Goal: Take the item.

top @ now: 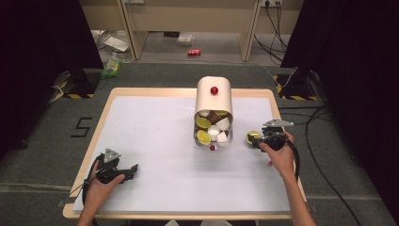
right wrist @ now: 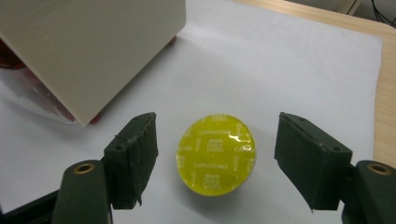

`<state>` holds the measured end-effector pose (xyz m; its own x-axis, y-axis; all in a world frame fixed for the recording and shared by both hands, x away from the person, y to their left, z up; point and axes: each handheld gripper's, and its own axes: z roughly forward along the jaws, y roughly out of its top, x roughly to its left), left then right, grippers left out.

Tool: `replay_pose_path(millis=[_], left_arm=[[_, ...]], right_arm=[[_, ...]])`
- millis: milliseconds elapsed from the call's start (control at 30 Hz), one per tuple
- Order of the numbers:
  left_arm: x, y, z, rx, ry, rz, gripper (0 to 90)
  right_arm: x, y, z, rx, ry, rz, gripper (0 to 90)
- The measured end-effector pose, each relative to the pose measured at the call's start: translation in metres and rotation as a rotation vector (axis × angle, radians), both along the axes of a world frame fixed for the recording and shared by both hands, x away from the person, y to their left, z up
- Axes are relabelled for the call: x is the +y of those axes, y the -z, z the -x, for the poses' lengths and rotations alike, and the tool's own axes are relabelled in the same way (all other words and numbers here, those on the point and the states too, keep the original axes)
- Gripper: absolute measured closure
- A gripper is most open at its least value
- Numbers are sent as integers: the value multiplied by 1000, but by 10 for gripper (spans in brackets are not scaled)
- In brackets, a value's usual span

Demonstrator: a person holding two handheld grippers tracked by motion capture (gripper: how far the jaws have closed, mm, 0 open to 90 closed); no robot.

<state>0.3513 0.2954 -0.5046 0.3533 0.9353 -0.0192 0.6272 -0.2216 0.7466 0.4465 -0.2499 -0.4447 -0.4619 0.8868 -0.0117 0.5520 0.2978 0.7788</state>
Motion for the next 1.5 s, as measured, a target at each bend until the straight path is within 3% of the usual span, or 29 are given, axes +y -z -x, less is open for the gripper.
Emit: replay_pose_path(millis=[500, 733, 1067, 1500], left_arm=[[0, 0, 0, 0, 0, 0, 109], [0, 0, 0, 0, 0, -1, 109], [0, 0, 0, 0, 0, 0, 109], [0, 0, 0, 0, 0, -2, 109]], right_arm=[[-12, 2, 36, -12, 1, -2, 258], [-9, 9, 51, -17, -8, -4, 245], [0, 21, 64, 9, -38, 14, 235], [-3, 34, 86, 44, -51, 9, 229]])
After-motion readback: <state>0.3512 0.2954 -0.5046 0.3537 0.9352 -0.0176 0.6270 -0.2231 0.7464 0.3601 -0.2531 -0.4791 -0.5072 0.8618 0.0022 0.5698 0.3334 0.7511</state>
